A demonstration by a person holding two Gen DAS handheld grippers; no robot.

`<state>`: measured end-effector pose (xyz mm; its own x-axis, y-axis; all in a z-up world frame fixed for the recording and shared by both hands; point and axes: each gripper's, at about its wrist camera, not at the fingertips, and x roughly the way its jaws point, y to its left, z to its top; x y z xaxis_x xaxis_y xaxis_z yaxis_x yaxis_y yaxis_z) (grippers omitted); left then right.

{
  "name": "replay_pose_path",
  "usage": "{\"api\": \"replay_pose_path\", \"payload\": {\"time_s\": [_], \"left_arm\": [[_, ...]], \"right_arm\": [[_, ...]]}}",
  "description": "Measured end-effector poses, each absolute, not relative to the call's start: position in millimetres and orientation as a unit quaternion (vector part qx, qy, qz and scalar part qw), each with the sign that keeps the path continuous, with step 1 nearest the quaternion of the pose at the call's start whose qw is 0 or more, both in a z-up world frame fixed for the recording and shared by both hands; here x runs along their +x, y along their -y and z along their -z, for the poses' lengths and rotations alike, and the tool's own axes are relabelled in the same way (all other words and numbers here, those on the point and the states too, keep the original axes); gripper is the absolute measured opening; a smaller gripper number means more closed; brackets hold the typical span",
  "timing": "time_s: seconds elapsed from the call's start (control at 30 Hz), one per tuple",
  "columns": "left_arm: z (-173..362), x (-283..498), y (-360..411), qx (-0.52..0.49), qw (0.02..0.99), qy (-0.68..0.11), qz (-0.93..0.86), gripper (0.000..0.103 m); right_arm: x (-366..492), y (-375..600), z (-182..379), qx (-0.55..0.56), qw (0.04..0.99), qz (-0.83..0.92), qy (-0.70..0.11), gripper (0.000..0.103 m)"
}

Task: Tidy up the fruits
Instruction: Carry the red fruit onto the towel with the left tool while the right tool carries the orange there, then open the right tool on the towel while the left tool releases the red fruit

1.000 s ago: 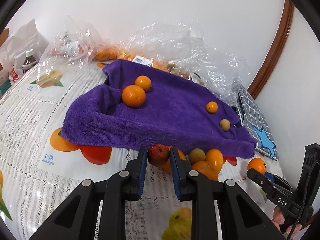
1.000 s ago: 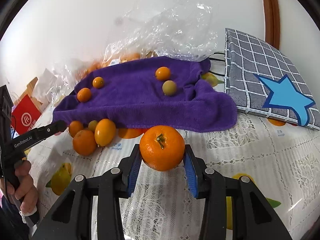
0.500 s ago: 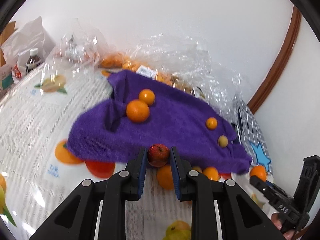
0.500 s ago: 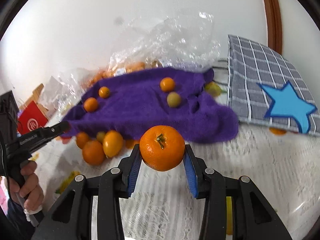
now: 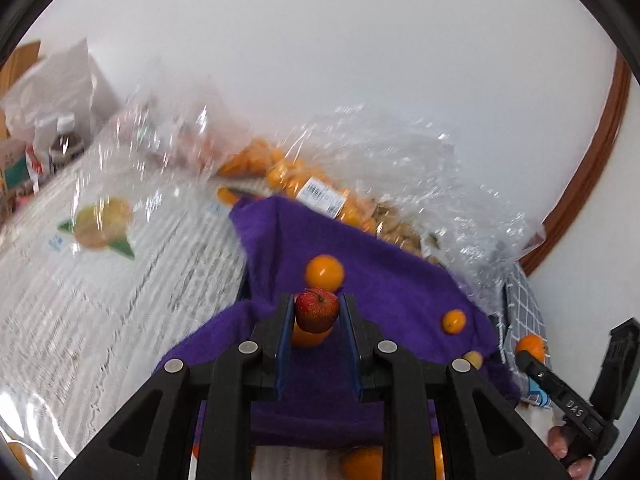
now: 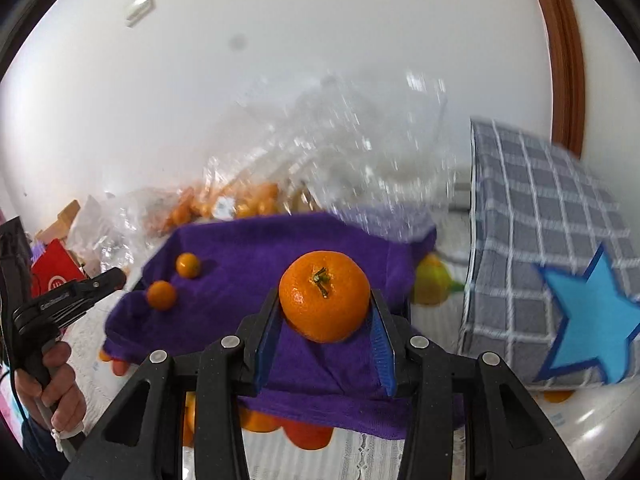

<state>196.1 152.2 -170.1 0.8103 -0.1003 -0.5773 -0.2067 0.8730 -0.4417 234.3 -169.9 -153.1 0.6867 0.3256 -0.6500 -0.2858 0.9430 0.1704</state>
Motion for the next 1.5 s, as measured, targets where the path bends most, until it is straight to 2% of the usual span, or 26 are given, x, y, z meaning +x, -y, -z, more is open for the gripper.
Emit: {"api": "replay_pose_path", "payload": {"time_s": [0.1,0.67,0.87,1.1,1.17,1.23,1.27,1.5], "left_arm": [[179,200,-159,-0.273,0.905,-0.325,-0.022,0.022],[187,208,-153,-0.256,0.901,-0.35,-0.015,0.022],[186,209,-144,-0.224,0.905,-0.362,-0.019,0.022],[186,214,-125,-0.141,0.91,-0.385,-0.056,0.022],[187,214,-124,-0.133,0.911,-0.387,-0.059,0.022],[187,215,-124,-0.125,0.911,-0.388,-0.061,0.022],[188,216,-123,-0.12,0.912,-0.388,-0.063,0.022],[188,217,-122,-0.116,0.915,-0.38,-0.067,0.022]], "right_arm": [[244,172,175,0.04,0.899,-0.167,-0.402,0.042],[239,150,192,-0.024,0.893,-0.166,-0.419,0.042],[238,148,192,-0.036,0.895,-0.156,-0.416,0.042],[237,146,193,-0.045,0.896,-0.154,-0.415,0.043],[237,145,193,-0.049,0.895,-0.154,-0.415,0.044],[236,144,192,-0.052,0.895,-0.157,-0.414,0.057],[236,144,192,-0.053,0.894,-0.163,-0.413,0.059],[232,148,185,-0.043,0.902,-0.166,-0.397,0.061]]}}
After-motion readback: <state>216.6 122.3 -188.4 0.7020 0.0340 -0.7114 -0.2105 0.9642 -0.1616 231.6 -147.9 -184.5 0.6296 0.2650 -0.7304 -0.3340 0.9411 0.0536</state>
